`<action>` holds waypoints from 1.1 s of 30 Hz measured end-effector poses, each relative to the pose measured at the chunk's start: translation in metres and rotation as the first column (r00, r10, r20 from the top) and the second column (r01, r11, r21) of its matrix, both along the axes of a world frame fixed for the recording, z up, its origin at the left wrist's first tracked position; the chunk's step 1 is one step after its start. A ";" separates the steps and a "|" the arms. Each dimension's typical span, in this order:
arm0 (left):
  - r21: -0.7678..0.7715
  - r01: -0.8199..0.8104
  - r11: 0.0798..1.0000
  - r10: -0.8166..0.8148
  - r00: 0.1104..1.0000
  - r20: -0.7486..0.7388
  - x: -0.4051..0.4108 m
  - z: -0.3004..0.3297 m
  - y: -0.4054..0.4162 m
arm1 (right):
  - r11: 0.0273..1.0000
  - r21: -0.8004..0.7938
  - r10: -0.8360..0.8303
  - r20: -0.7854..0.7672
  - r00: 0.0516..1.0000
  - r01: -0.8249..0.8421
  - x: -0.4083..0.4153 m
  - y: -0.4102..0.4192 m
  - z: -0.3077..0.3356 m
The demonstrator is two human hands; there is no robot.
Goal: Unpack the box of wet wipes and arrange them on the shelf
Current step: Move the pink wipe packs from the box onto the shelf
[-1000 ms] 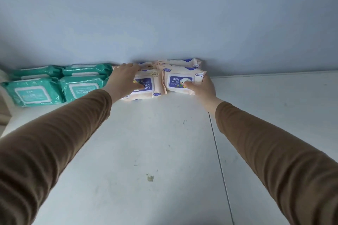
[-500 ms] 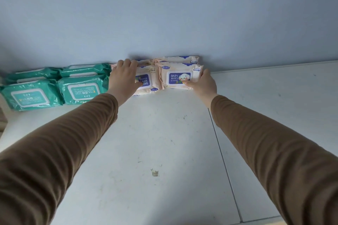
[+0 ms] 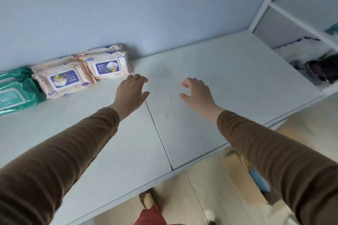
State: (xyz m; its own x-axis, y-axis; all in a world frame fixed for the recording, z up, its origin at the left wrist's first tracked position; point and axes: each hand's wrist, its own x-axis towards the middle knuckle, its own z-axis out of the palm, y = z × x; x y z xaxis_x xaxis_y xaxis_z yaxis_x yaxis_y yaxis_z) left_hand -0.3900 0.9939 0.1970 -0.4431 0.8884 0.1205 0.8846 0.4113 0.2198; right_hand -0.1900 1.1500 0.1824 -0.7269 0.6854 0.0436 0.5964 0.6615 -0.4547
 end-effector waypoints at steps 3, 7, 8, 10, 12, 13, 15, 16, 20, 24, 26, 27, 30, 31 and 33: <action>0.011 0.095 0.995 -0.095 0.995 0.030 0.085 -0.005 0.032 | 0.999 0.041 -0.013 -0.002 1.000 0.013 0.092 0.011 0.001; 0.031 0.228 0.973 -0.229 0.973 0.039 0.208 -0.008 0.066 | 0.997 0.063 -0.054 -0.010 0.998 0.055 0.222 0.020 -0.003; 0.033 0.260 0.965 -0.261 0.965 0.037 0.237 -0.009 0.074 | 0.995 0.065 -0.069 -0.006 0.998 0.070 0.254 0.023 -0.004; 0.043 0.311 0.950 -0.312 0.949 0.036 0.293 -0.013 0.090 | 0.994 0.056 -0.099 0.008 0.995 0.098 0.315 0.032 -0.007; 0.053 0.346 0.937 -0.348 0.936 0.054 0.342 -0.017 0.107 | 0.990 0.021 -0.139 0.019 0.990 0.138 0.370 0.044 -0.010; 0.054 0.362 0.931 -0.365 0.929 0.063 0.365 -0.020 0.115 | 0.987 0.004 -0.159 0.019 0.987 0.159 0.395 0.051 -0.012; 0.042 0.385 0.922 -0.387 0.918 0.086 0.406 -0.028 0.134 | 0.977 -0.038 -0.208 0.021 0.978 0.209 0.439 0.067 -0.021; 0.028 0.391 0.920 -0.391 0.914 0.106 0.423 -0.034 0.144 | 0.969 -0.059 -0.240 0.032 0.970 0.241 0.458 0.074 -0.026; -0.032 0.424 0.905 -0.412 0.893 0.179 0.478 -0.070 0.187 | 0.903 -0.198 -0.370 0.091 0.925 0.380 0.519 0.109 -0.058; -0.106 0.473 0.875 -0.435 0.863 0.255 0.517 -0.120 0.230 | 0.804 -0.354 -0.446 0.172 0.879 0.477 0.568 0.149 -0.112; -0.163 0.489 0.857 -0.428 0.851 0.305 0.536 -0.145 0.248 | 0.763 -0.389 -0.450 0.253 0.856 0.516 0.592 0.165 -0.140; -0.197 0.503 0.841 -0.432 0.846 0.313 0.546 -0.159 0.257 | 0.723 -0.419 -0.461 0.299 0.835 0.549 0.604 0.171 -0.154; -0.298 0.508 0.808 -0.405 0.847 0.345 0.575 -0.198 0.281 | 0.617 -0.490 -0.488 0.377 0.787 0.616 0.636 0.193 -0.194; -0.326 0.509 0.797 -0.396 0.847 0.354 0.584 -0.211 0.288 | 0.582 -0.516 -0.486 0.400 0.777 0.629 0.645 0.201 -0.207; -0.363 0.520 0.773 -0.396 0.843 0.363 0.602 -0.237 0.302 | 0.523 -0.557 -0.485 0.426 0.763 0.644 0.659 0.216 -0.231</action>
State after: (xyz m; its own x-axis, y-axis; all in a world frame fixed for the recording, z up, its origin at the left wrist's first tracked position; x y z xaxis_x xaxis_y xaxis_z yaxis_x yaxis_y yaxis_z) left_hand 0.2117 1.2954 -0.0400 0.0713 0.9222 -0.3802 0.9298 0.0765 0.3600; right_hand 0.4694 1.3661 -0.0491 -0.1111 0.7421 -0.6610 0.8599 -0.2616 -0.4383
